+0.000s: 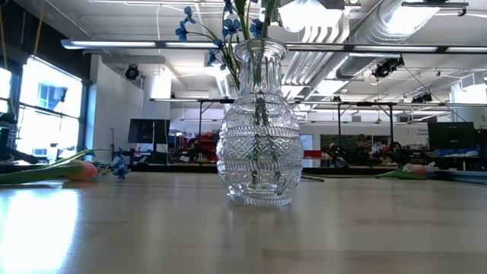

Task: Sort flowers into vase by color
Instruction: Put the bottom blue flowers into the green vase

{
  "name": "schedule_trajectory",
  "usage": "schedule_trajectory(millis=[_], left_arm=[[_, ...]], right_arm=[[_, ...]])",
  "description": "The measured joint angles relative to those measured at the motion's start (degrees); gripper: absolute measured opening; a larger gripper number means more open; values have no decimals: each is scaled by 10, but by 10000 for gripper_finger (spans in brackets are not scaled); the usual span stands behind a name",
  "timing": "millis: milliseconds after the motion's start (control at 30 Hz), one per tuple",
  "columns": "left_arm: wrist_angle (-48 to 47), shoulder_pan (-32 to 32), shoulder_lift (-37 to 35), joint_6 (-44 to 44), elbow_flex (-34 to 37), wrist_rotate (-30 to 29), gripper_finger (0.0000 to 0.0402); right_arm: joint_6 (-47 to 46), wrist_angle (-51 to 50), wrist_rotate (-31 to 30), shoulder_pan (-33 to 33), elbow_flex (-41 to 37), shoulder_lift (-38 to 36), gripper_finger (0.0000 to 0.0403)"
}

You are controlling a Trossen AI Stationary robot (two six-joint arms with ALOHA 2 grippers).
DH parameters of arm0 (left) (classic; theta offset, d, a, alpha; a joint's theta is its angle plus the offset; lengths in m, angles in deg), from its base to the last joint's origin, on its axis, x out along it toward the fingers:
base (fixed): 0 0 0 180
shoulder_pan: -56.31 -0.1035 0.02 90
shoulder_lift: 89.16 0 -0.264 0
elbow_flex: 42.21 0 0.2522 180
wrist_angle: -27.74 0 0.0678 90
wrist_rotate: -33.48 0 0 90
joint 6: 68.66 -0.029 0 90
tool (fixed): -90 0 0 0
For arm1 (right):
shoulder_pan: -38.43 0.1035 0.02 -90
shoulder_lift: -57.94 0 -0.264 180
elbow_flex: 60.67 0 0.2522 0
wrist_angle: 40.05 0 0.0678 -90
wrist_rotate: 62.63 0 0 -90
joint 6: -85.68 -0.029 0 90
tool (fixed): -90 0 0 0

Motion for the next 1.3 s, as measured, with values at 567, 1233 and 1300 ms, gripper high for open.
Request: schedule_trajectory(millis=[567,1233,1300], left_arm=[[-53,-12,0,46,0,4,0],[-258,2,0,270,5,-39,101],[-282,2,0,311,9,-36,108]], right_arm=[[5,57,126,-26,0,26,66],[100,19,-3,56,0,-120,2],[123,-1,-59,67,0,-151,2]])
